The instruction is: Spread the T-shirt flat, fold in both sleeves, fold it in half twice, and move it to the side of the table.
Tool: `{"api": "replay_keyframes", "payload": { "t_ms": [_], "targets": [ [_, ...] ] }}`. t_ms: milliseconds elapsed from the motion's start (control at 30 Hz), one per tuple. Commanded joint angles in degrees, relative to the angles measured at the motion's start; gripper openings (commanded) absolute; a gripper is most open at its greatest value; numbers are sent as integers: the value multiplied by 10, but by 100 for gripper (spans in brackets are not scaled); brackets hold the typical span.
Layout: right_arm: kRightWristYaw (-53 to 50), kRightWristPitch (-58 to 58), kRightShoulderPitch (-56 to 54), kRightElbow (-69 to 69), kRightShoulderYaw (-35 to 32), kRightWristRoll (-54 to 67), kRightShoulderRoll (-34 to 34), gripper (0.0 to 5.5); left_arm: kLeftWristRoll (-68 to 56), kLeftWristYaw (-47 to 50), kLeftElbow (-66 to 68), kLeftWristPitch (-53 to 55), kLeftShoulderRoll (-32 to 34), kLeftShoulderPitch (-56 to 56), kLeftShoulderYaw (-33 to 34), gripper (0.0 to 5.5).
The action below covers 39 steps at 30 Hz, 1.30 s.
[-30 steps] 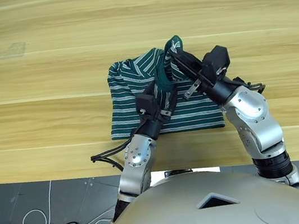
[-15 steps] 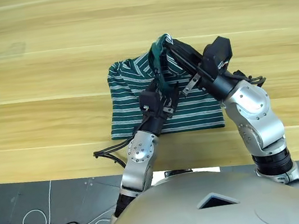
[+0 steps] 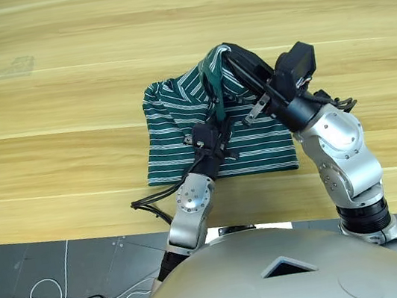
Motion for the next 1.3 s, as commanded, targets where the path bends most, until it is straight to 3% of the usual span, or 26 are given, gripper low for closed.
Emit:
{"api": "replay_keyframes", "payload": {
  "t_ms": [33,167,400,633,800,1067,1167,1300],
  "targets": [
    [-3,6,-21,-7,-5,8,8,0,7,2,7,-1,-25,-2,-15,52],
    [-6,3,-35,-2,-10,6,12,0,7,2,9,-4,-25,-3,-12,4],
    [-4,-4,-30,21,-20,-4,7,0,23,3,-37,1,8,-21,28,1],
    [11,-41,-41,100,-42,-53,-42,0,22,-92,-195,54,188,-45,189,1],
    [19,-43,-54,97,-77,-48,-69,0,15,-153,-224,79,294,-67,298,1],
    [82,-47,-35,82,-79,-44,-126,0,33,-311,-248,64,429,-60,280,1],
    [122,-39,-30,68,-83,-27,-155,0,23,-342,-249,74,452,-96,282,1],
    [116,-31,-46,76,-103,1,-142,0,-10,-344,-232,107,447,-187,302,1]
  ]
}}
